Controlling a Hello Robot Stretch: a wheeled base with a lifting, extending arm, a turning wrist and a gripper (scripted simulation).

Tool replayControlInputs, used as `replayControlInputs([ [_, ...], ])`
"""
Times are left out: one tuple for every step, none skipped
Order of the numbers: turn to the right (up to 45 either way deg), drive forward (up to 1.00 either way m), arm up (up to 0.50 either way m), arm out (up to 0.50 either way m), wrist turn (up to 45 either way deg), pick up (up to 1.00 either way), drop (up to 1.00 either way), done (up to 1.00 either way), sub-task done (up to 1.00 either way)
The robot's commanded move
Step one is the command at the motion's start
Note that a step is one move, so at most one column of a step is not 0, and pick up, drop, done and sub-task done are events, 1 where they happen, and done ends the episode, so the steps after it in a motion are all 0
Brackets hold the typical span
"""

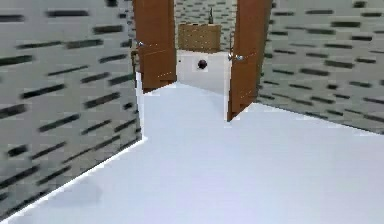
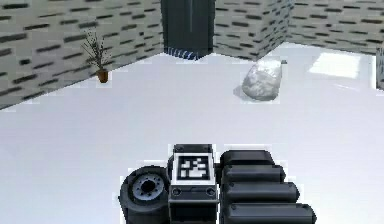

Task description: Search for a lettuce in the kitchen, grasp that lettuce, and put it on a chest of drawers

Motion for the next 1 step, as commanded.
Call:
replayControlInputs([
  [0.0,1.00,0.00,0.00,0.0,0.00,0.00,0.00,0.00],
])
